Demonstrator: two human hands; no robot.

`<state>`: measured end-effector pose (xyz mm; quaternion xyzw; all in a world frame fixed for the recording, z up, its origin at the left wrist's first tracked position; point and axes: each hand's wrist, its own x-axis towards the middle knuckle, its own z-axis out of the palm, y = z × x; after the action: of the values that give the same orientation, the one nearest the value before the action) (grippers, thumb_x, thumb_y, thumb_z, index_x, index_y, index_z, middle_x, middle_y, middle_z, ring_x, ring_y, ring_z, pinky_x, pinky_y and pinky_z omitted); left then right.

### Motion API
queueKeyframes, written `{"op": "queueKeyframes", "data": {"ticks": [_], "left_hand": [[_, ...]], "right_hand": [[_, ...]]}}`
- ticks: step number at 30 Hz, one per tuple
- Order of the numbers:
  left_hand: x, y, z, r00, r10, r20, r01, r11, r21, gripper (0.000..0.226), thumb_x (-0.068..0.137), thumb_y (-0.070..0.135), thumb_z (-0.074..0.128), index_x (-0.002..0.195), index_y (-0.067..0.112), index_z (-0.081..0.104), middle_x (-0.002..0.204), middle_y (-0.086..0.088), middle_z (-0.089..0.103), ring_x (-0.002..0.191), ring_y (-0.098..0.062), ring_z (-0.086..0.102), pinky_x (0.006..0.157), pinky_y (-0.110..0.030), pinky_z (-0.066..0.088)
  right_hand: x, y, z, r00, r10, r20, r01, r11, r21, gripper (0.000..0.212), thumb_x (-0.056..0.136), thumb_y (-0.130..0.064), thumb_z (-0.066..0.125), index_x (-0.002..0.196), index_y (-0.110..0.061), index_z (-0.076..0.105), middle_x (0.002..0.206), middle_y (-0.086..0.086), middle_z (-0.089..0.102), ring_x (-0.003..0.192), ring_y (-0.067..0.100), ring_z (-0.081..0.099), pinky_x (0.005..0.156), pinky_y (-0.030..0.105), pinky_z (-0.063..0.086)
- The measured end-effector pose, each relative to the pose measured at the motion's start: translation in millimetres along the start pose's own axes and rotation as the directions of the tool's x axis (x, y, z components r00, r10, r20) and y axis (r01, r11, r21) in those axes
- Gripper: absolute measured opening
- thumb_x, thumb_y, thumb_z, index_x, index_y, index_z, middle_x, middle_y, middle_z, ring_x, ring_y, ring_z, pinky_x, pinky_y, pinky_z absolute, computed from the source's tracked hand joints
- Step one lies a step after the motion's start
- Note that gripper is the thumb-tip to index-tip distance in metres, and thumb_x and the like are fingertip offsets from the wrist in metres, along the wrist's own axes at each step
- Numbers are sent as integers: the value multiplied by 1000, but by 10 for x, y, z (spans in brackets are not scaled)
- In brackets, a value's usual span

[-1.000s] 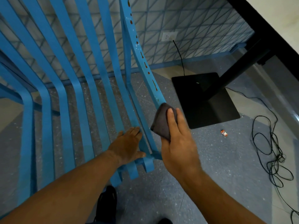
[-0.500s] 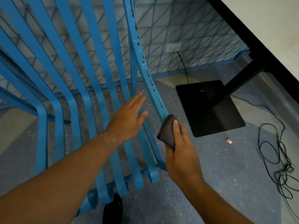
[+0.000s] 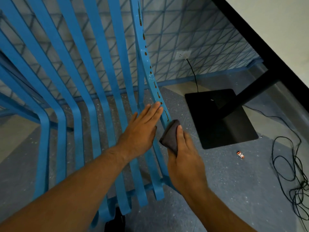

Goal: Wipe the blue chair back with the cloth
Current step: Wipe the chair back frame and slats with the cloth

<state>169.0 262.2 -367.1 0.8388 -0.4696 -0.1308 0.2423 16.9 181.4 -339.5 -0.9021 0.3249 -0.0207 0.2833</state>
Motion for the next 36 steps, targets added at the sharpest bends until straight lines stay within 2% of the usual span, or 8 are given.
{"op": "queueKeyframes", "data": {"ticks": [4, 12, 18, 21, 26, 31, 33, 36], "left_hand": [[-26, 7, 30, 1000, -11, -19, 11, 1000, -2, 70, 96, 12, 44, 150, 25, 1, 154, 18, -14, 143, -8, -15, 118, -51, 8], [24, -3, 2, 999, -34, -35, 35, 999, 19, 67, 96, 11, 42, 149, 23, 3, 154, 16, -11, 142, -5, -12, 119, -48, 11], [32, -83, 11, 1000, -28, -9, 28, 999, -20, 79, 93, 1, 47, 144, 31, -6, 153, 21, -15, 143, -4, -11, 119, -50, 8], [29, -95, -24, 1000, -15, 21, 16, 999, -49, 81, 93, 1, 46, 144, 34, -8, 152, 23, -17, 143, -5, -10, 119, -50, 5], [41, -122, -97, 996, -9, 89, 13, 999, -40, 77, 96, 4, 41, 143, 36, -10, 150, 26, -21, 143, -6, -13, 118, -51, 5], [18, -231, -197, 999, -46, 14, 48, 984, -174, 70, 96, 3, 38, 147, 31, -1, 155, 22, -10, 145, -6, -7, 118, -50, 15], [2, -276, -260, 996, -94, -15, 89, 975, -203, 66, 97, 3, 37, 150, 26, 5, 157, 18, -6, 146, -6, -4, 118, -48, 17], [16, -265, -355, 994, -110, 2, 108, 976, -189, 60, 98, 5, 36, 150, 21, 11, 158, 12, 0, 146, -8, -1, 119, -43, 14]], "right_hand": [[203, -50, -17, 996, 84, 7, -85, 993, 82, 62, 100, -38, 39, 154, -32, 10, 134, 0, 50, 106, 16, 57, 88, 42, 53], [129, -87, -36, 995, -51, 92, 60, 992, -108, 73, 90, -52, 21, 153, -30, -8, 161, 2, 12, 133, 21, 38, 102, 42, 45], [429, -137, -57, 993, 92, 76, -86, 993, -81, 65, 101, -42, 35, 154, -24, 2, 125, 6, 53, 98, 21, 60, 83, 41, 53], [455, -190, 2, 999, 3, 38, 2, 993, -122, 70, 101, -40, 37, 153, -27, -7, 134, 5, 44, 101, 19, 56, 82, 40, 54], [205, -110, -62, 992, -18, 124, 34, 991, -133, 75, 101, -37, 38, 143, -39, -23, 163, 0, 5, 139, 21, 33, 107, 39, 41], [355, -173, -56, 991, 117, 65, -113, 992, -64, 67, 101, -39, 38, 154, -32, -3, 134, 3, 48, 102, 19, 58, 85, 41, 54], [498, -274, 7, 995, 96, 15, -93, 987, -132, 67, 101, -40, 36, 154, -28, -3, 128, 5, 49, 100, 21, 57, 82, 45, 54], [505, -350, 48, 999, 33, 7, -30, 974, -223, 75, 99, -35, 41, 153, -27, -11, 143, 7, 33, 113, 24, 49, 89, 42, 51]]}}
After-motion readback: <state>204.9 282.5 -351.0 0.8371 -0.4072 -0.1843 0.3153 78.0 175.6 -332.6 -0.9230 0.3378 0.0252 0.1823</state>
